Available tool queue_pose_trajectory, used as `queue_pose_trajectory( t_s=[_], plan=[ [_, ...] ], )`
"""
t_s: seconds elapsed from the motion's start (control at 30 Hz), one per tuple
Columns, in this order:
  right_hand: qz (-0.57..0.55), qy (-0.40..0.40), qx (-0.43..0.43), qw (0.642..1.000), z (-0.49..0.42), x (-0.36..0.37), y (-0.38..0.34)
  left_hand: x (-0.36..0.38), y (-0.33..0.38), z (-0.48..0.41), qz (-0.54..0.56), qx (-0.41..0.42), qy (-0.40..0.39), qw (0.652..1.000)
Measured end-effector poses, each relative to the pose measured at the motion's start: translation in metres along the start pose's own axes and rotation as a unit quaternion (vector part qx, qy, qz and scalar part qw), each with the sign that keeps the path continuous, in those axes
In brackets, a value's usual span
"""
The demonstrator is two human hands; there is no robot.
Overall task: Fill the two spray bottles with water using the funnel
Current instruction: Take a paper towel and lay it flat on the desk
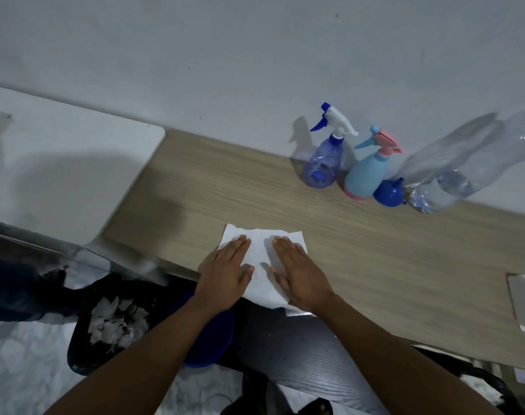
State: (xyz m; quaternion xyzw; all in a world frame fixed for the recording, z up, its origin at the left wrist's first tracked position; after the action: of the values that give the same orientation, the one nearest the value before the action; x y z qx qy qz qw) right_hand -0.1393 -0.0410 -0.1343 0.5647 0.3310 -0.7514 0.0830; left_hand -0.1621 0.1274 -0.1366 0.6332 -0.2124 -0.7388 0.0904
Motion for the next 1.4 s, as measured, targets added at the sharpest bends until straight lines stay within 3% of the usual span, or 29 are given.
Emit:
queue_pose_trajectory(
  t_s=[0.17, 0.4, 0.53, 0.67, 0.8, 0.93, 1.2, 1.4],
  plan=[
    [0.033, 0.093, -0.062, 0.993, 0.021, -0.01, 0.007, -0.011, -0.01, 0.01, -0.017, 0.053, 0.027, 0.998],
    [0.013, 0.087, -0.075, 0.993, 0.031, 0.001, 0.002, -0.005, -0.008, 0.016, -0.038, 0.035, 0.057, 0.997],
    [-0.112, 0.056, 0.042, 0.991, 0.037, -0.004, 0.017, -0.012, 0.01, 0.016, 0.002, 0.007, 0.057, 0.998],
    [-0.26, 0.118, 0.122, 0.951, 0.057, -0.04, 0.044, -0.025, 0.039, 0.006, 0.134, -0.036, 0.035, 0.99],
    [-0.369, 0.188, 0.199, 0.888, 0.094, -0.074, 0.087, -0.029, 0.088, -0.011, 0.309, -0.103, 0.027, 0.945],
    [-0.413, 0.258, 0.217, 0.846, 0.15, -0.106, 0.131, -0.024, 0.162, -0.021, 0.382, -0.114, 0.034, 0.916],
    [-0.424, 0.236, 0.261, 0.835, 0.3, -0.127, 0.228, 0.05, 0.316, -0.012, 0.399, -0.096, -0.043, 0.911],
    [-0.448, 0.24, 0.324, 0.798, 0.424, -0.096, 0.294, 0.14, 0.403, 0.013, 0.363, -0.094, -0.113, 0.92]
  ],
)
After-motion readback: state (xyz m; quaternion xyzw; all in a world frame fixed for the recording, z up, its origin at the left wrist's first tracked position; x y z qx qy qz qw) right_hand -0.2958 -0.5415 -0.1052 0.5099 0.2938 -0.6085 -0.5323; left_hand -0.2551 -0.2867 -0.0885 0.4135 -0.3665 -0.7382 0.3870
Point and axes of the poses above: each hand's wrist, its own z-axis away from the middle knuckle, its own x-axis out of the palm, y = z × x, the point moved 7 cm from there along -z, towards the middle knuckle, and after that the axes turned 6 degrees about -y, right-handed, at the moved point
